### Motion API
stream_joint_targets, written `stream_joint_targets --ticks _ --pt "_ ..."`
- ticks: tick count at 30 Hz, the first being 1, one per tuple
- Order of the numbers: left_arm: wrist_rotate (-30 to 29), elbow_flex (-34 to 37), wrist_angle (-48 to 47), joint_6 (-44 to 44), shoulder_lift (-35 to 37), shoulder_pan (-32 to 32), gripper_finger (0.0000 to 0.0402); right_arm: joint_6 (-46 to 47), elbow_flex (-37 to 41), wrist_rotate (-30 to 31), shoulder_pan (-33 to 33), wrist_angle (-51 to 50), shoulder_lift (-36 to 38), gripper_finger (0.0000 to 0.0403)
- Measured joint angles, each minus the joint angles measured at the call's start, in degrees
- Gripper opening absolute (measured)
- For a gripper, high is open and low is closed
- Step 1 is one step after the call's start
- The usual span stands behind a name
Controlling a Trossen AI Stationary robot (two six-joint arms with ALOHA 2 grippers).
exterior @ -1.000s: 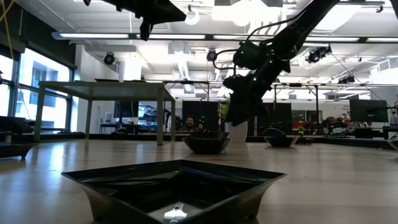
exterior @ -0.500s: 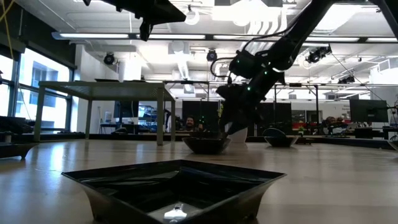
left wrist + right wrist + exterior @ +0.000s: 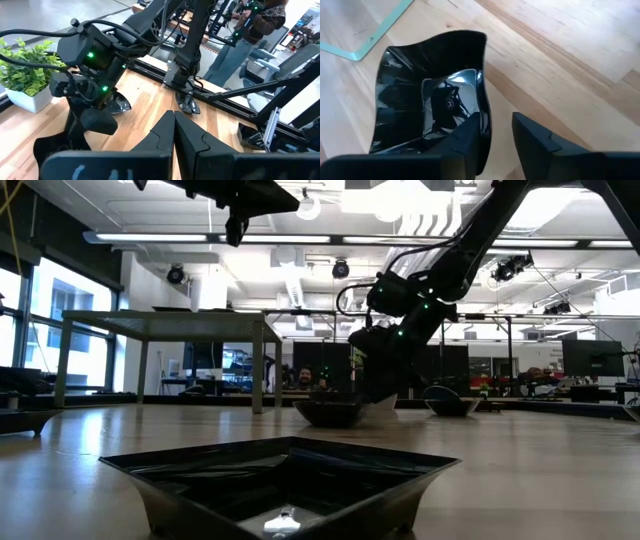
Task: Pick & Place Mini shaped plates
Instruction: Stack the black distorted square plate on top of the black distorted square plate on the shelf
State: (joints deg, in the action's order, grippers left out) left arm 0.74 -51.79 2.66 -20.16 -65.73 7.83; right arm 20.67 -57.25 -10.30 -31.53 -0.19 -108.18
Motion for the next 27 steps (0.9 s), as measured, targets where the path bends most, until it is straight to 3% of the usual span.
stream_joint_targets --ticks 9,17,27 --pt "1.13 0.0 0.02 -1.14 0.0 0.01 0.0 1.08 0.0 -1.74 -0.02 -0.09 0.07 0.0008" --pt "1.79 0.0 0.02 -1.14 0.0 0.01 0.0 4.43 0.0 -1.69 0.24 -1.03 4.62 0.0009" --pt "1.86 0.0 -0.78 -1.14 0.1 0.01 0.0 8.36 0.0 0.83 5.38 -10.43 17.74 0.0004"
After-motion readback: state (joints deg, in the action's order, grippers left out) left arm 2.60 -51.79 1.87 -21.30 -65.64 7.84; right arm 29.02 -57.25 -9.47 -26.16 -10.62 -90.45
